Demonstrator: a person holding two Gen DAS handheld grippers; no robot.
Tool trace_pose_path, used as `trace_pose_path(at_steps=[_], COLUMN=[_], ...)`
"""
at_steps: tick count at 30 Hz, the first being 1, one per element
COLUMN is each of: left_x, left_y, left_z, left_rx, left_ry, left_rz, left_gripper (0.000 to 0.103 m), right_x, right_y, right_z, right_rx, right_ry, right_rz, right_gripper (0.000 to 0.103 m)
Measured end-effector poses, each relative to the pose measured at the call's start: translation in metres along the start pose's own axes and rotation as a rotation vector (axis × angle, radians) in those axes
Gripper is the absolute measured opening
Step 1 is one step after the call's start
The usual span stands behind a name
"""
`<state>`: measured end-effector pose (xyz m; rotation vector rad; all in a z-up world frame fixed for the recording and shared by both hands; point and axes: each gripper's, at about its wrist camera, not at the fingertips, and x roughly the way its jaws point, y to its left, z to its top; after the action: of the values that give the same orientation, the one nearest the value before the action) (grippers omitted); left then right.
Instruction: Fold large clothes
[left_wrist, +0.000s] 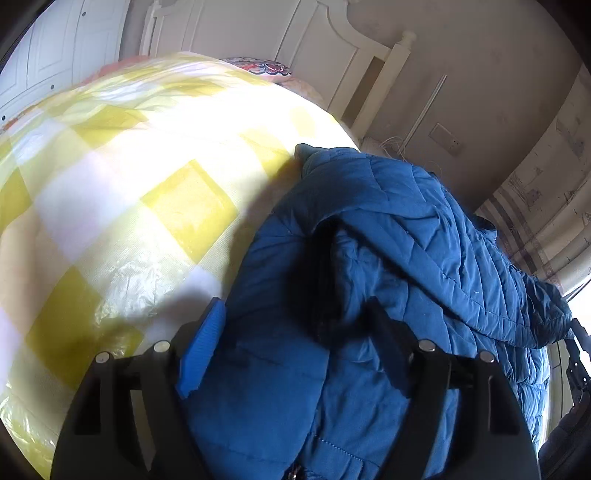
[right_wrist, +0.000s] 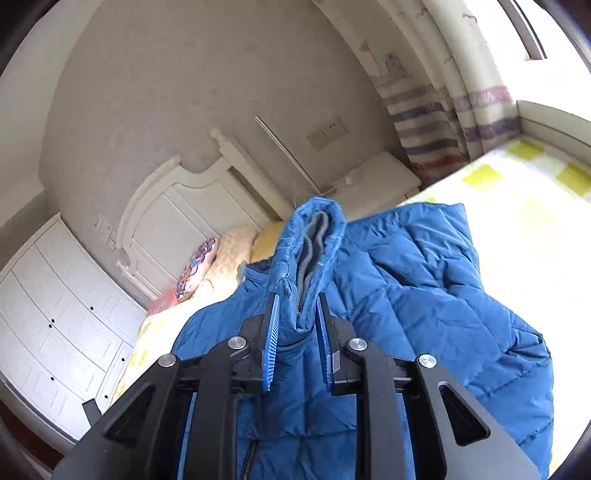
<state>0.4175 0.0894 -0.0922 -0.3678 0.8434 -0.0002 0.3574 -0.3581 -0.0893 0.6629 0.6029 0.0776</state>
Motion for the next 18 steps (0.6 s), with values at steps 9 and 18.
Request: trace_pose_path(at_steps=[9,18], left_x=[0.0,0.0], left_y=[0.001,0.0], left_z=[0.001,0.001], left_rx=[-0.001,-0.001], left_ry=[0.0,0.001], left_rz=[0.003,0.009], left_gripper=[0.077,0.077], right_x=[0.026,-0.004], right_y=[-0.018,0.025], right_z=[-0.02,-0.005], right_rx=[0.056,-0.06], right_ry=[0.078,-0.052], right_rz=[0.037,0.132], right_gripper=[0.05,0.026])
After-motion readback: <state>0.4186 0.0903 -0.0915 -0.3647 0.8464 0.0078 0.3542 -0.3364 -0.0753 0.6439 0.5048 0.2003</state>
